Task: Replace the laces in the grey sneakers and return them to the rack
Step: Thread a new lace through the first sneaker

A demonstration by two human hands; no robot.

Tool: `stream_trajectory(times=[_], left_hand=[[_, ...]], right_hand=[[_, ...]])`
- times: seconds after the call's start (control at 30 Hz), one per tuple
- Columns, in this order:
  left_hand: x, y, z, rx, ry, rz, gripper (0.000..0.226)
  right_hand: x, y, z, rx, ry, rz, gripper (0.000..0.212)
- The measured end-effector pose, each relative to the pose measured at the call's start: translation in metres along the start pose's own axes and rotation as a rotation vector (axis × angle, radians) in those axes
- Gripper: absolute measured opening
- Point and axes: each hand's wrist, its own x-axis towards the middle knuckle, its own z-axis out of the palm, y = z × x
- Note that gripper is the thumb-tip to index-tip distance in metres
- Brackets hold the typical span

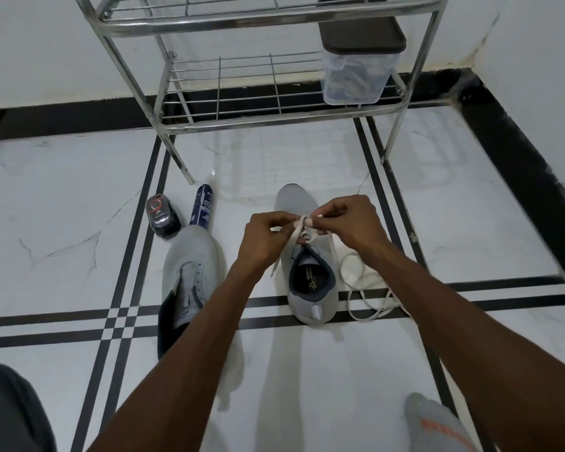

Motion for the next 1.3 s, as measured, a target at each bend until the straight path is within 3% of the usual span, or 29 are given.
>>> stream_trajectory(times=[0.13,0.3,0.6,0.73,0.83,0.97,1.13,1.23,1.3], left_hand=[[-0.003,-0.008,-0.01,0.213,0.176,-0.051,0.008],[-0.017,-0.025,-0.024,0.353,0.191,-0.117,0.008],[-0.028,-0.037,-0.025,0.35,0.254,-0.108,0.012],[-0.026,-0.038,-0.025,0.316,0.233,-0.104,0.014],[-0.023,-0.039,-0.027,0.208,0.145,-0.125,0.017],[-0.021,-0.026,-0.024,-0.008,0.087,-0.129,0.033],[-0.011,-0.018,-0.012,0.24,-0.069,0.016,0.024],[-0.007,-0.022,-0.009,0.328,-0.035,0.04,0.022],[-0.006,-0.024,-0.011,0.355,0.022,0.05,0.018]], right_hand=[[0.0,0.013,-0.028,0.027,0.003,0.143,0.025],[-0.009,0.043,-0.048,0.096,0.031,0.4,0.03],[-0.004,0.062,-0.041,0.044,0.117,0.455,0.022],[-0.005,0.059,-0.04,0.008,0.114,0.378,0.023],[-0.006,0.048,-0.041,0.039,-0.002,0.317,0.031],[-0.006,0.022,-0.026,-0.161,-0.083,0.002,0.045],[-0.006,0.004,0.003,-0.501,-0.356,-0.27,0.04],[-0.009,0.008,0.009,-0.758,-0.304,-0.339,0.031],[-0.009,0.009,0.006,-0.723,-0.24,-0.276,0.024]])
